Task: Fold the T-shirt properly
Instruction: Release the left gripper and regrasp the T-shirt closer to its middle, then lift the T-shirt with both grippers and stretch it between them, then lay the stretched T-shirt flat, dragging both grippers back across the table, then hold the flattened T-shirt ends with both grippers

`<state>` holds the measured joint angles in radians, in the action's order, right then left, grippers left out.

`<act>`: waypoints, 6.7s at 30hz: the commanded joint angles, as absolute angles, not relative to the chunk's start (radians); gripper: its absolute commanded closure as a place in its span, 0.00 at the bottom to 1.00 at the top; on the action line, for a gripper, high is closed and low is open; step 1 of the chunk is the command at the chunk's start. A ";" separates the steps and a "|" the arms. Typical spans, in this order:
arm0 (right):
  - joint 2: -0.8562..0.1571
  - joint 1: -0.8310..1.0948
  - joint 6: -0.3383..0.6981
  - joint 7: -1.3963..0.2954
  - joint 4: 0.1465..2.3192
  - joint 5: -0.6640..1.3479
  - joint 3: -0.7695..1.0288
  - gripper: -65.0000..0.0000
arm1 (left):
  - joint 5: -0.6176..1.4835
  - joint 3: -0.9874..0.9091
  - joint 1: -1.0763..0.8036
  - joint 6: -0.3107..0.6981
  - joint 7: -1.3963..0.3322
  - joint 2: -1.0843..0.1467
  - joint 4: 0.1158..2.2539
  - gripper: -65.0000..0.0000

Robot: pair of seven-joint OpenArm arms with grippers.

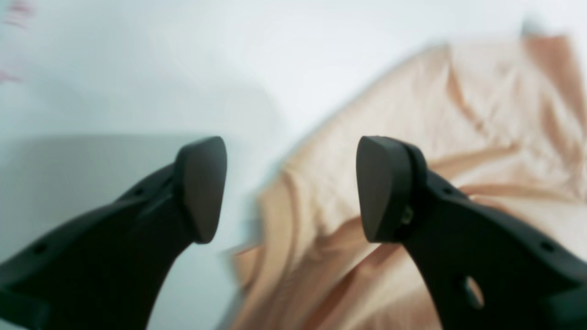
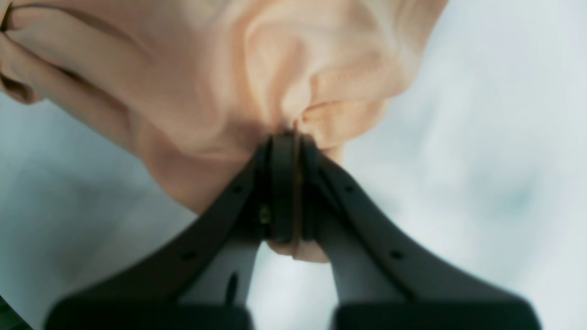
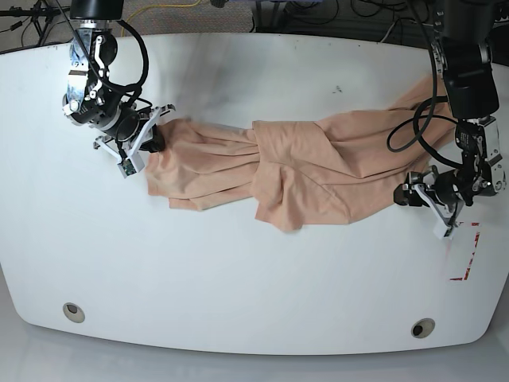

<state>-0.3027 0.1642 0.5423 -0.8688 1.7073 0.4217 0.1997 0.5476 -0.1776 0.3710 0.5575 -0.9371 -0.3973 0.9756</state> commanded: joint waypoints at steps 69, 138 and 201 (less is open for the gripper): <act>-0.297 0.130 0.541 -0.851 1.816 0.429 0.245 1.00 | 0.570 -0.380 0.286 0.661 -1.125 -0.364 1.417 1.00; -0.618 -0.722 0.545 -0.914 1.489 0.437 0.062 1.00 | 0.519 -0.516 0.776 0.659 -1.330 -0.409 1.704 1.00; -0.303 0.283 0.598 -0.906 1.730 0.429 0.320 1.00 | 0.515 -0.714 -0.122 0.698 -1.241 -0.409 1.796 1.00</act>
<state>-0.2886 0.2848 0.6022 -0.9203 1.7138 0.4217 0.3134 0.5087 -0.7052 -0.1326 0.6975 -1.2598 -0.3859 1.7813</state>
